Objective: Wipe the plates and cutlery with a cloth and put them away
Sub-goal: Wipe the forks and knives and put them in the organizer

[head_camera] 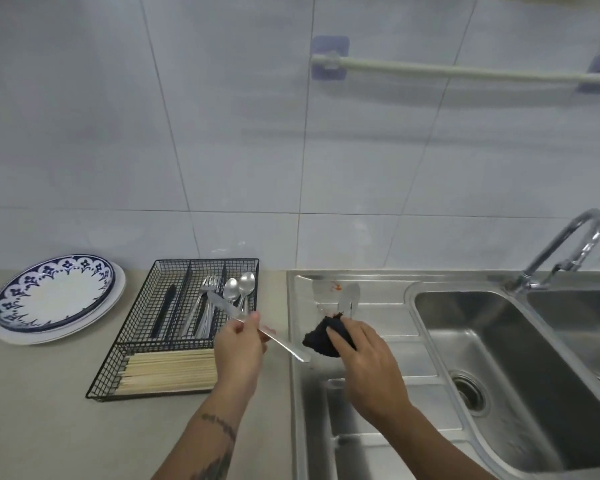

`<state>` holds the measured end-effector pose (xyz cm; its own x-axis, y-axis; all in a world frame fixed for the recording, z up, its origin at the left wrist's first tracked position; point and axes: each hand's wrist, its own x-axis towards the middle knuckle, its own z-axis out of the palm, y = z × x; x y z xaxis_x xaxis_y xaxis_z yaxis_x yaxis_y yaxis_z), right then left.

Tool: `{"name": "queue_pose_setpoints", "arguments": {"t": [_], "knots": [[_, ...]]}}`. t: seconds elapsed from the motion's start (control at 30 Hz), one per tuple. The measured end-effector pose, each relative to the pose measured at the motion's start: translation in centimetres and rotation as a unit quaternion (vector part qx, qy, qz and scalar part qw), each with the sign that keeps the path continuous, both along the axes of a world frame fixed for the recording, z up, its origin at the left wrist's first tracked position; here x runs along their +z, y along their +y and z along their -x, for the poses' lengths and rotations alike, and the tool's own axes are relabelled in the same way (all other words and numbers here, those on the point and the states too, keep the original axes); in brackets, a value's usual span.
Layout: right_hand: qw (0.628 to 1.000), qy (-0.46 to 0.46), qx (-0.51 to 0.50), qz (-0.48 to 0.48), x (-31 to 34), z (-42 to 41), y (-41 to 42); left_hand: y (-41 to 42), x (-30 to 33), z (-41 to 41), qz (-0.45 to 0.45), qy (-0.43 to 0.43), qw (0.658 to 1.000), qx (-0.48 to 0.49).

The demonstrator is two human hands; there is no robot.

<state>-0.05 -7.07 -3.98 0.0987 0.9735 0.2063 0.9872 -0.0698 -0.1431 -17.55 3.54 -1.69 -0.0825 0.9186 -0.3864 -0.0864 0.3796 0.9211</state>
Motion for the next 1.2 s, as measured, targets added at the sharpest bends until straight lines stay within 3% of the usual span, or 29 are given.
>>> {"name": "queue_pose_setpoints", "arguments": {"t": [0.23,0.37,0.67,0.97,1.1,1.2], "knots": [[0.989,-0.085,0.1,-0.065,0.0,2.3,4.4,5.8,-0.3,4.8,-0.027,0.132,0.99,-0.035],[0.993,-0.068,0.084,-0.041,-1.0,2.5,6.2,9.5,0.0,9.1,0.02,0.173,0.985,-0.004],[0.996,-0.044,0.076,-0.021,-3.2,2.0,7.6,15.7,0.0,13.3,-0.014,0.298,0.954,-0.017],[0.998,-0.003,-0.001,-0.059,-2.5,0.4,7.4,16.4,-3.8,13.3,-0.011,0.372,0.926,-0.064],[0.996,0.015,-0.074,-0.045,-2.5,-2.1,5.4,15.4,-3.4,11.4,-0.071,0.424,0.901,-0.058],[0.991,0.029,-0.125,-0.026,-3.0,-4.5,3.5,12.8,-2.3,7.2,-0.161,0.409,0.893,-0.094]]}}
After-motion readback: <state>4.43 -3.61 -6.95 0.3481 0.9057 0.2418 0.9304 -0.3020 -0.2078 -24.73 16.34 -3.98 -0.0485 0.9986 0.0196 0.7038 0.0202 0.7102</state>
